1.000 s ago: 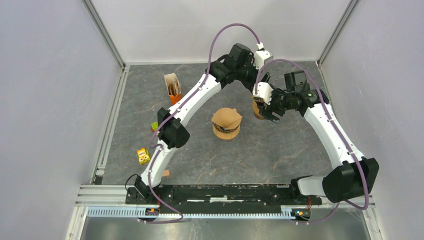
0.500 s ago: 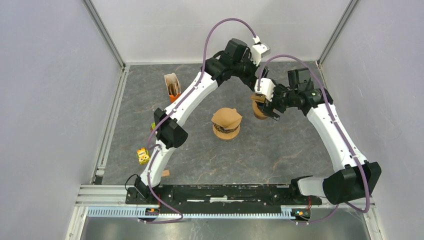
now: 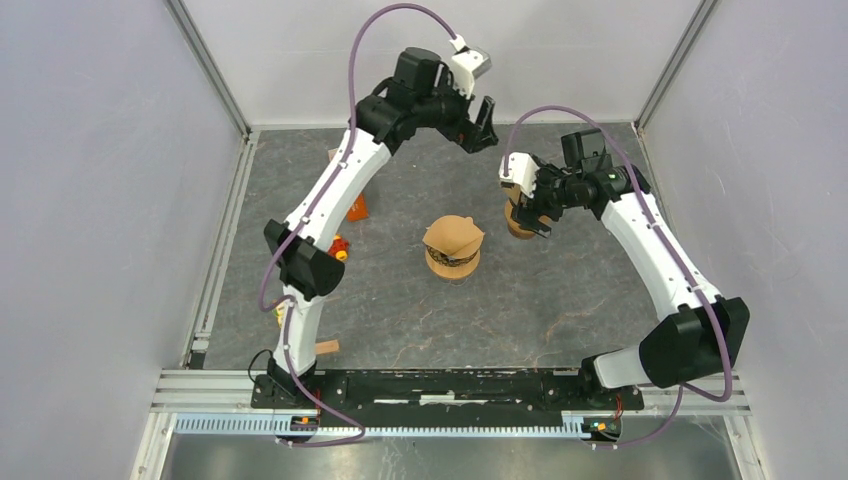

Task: Place the coffee filter in the dripper
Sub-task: Place the coffee filter in the coffee dripper.

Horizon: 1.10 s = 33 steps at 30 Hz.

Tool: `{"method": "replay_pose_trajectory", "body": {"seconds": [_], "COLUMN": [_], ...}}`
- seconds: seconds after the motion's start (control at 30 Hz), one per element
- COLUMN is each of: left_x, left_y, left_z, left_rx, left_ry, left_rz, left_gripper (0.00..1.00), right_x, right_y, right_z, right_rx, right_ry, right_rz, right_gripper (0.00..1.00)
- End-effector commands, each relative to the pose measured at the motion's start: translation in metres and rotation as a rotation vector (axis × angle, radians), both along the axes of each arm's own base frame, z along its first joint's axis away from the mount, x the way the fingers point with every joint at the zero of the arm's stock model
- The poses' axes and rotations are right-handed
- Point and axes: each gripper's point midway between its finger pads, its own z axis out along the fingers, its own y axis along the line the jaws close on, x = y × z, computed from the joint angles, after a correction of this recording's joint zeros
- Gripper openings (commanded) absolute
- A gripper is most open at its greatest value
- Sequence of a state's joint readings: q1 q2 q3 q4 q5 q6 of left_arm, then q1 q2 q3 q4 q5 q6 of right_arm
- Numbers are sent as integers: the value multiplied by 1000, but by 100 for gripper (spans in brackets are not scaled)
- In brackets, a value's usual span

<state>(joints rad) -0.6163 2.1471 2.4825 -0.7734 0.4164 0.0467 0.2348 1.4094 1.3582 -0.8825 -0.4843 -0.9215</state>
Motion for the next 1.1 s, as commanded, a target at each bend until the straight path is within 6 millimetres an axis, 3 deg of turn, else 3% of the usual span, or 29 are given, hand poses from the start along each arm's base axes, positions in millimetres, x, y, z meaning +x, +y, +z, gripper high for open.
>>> {"method": "replay_pose_trajectory", "body": {"seconds": [0.0,0.23,0.37,0.67,1.07], "left_x": [-6,-9,-9,-12,-12], "left_y": [25,43,44,46,51], "left_z": [33,23,18,13,5], "left_rx": [-48,-15,-20,-17,-12], "left_ry": [-21,-11,-18,-7,-7], "left_rz": [53,70,72,69,80], "left_gripper": [100,100,100,100,100], "right_x": [7,0,-3,-7,-3], "right_y": [3,0,-2,1,0], "right_z": [-6,-16,-12,-39,-47], "right_rx": [-14,-33,-38,-79,-117], "right_ry": [-16,1,-14,28,14], "right_rz": [2,11,12,11,-20], "right_gripper": [91,88,87,86,86]}}
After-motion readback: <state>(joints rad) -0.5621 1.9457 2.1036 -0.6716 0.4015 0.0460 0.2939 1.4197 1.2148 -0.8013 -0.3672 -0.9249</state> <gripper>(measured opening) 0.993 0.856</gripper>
